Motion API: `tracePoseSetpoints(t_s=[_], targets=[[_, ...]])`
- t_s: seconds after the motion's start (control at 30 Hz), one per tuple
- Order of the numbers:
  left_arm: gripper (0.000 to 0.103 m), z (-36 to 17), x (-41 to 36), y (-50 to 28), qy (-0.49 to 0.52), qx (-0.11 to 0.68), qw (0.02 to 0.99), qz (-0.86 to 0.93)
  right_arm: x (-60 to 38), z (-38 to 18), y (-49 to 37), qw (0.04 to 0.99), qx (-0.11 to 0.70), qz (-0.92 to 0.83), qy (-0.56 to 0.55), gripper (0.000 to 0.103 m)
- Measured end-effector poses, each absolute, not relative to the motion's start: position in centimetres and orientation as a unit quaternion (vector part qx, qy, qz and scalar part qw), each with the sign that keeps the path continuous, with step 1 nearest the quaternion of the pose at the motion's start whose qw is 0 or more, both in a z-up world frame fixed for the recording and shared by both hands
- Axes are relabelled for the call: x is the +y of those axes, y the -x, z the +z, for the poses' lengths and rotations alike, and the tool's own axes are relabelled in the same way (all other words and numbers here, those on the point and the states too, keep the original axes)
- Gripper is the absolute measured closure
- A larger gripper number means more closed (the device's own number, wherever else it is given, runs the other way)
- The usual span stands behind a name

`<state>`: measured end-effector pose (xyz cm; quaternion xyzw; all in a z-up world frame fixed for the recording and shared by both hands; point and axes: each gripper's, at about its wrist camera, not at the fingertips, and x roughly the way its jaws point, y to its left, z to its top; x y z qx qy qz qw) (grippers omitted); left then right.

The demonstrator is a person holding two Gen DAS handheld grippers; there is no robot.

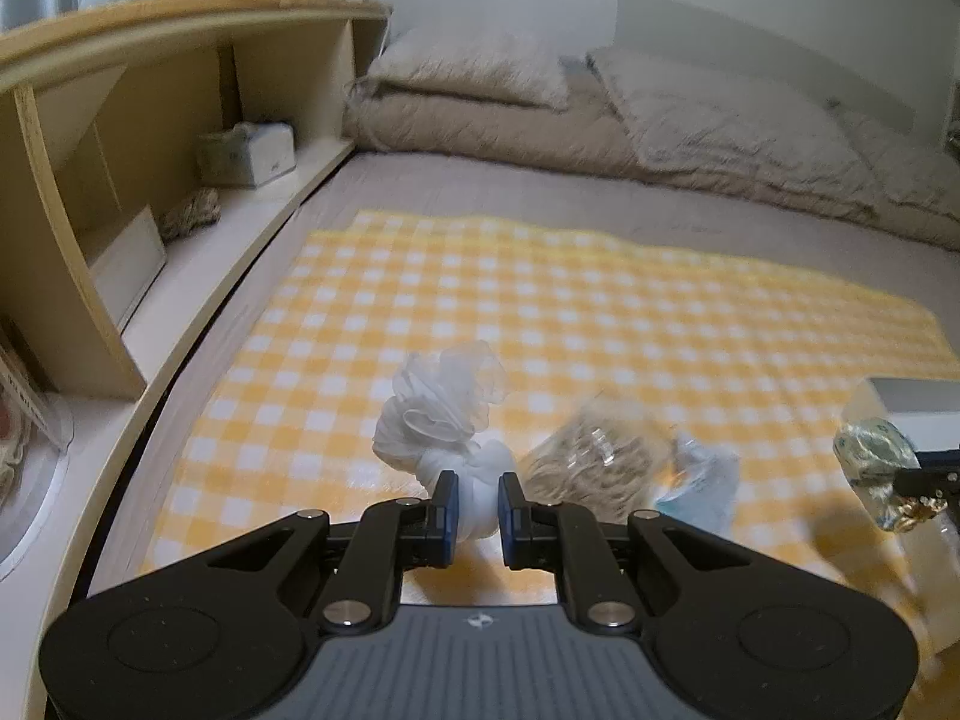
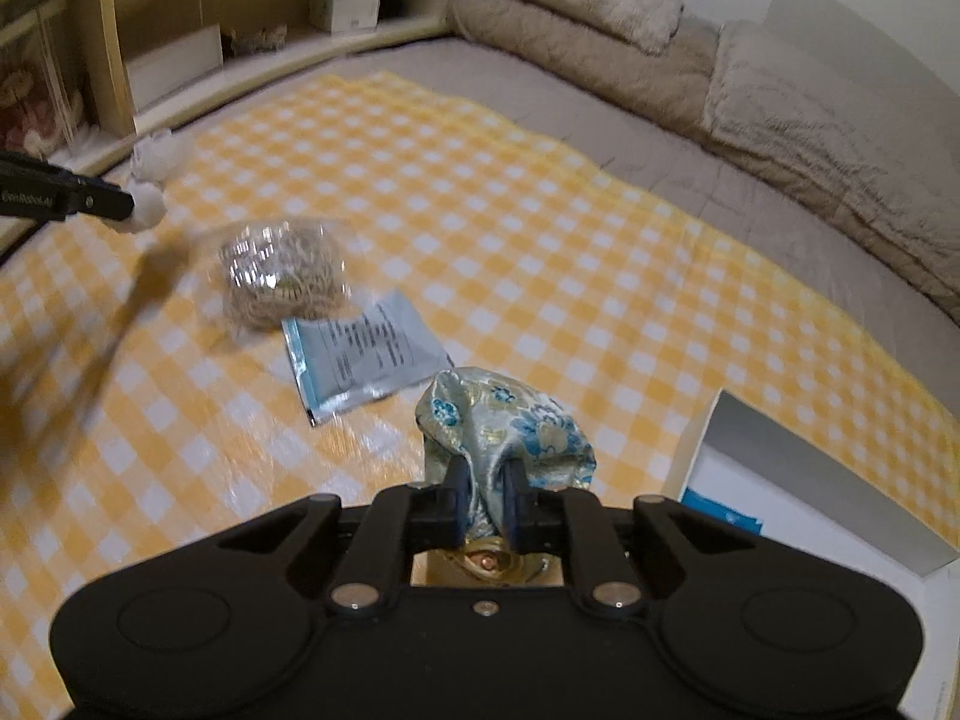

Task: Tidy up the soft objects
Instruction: 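Lift the cotton bundle and floral pouch and carry both toward the tray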

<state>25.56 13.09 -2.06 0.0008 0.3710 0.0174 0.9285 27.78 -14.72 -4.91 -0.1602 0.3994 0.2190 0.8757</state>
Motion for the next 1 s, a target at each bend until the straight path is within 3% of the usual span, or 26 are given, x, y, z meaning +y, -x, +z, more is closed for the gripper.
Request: tracePoseSetpoints(t_s=[0.47, 1.0], targets=[[0.088, 2.3, 5.8, -23.9, 0.008, 0.305, 0.950, -0.059, -21.2, -0.4, -25.2, 0.920, 0.340, 0.157, 0.116, 0.090], [0.088, 2.1, -9.0, -26.0, -0.015, 0.288, 0.939, -0.188, -31.9, 0.2, -23.6, 0.939, 0.330, 0.055, 0.075, 0.090]])
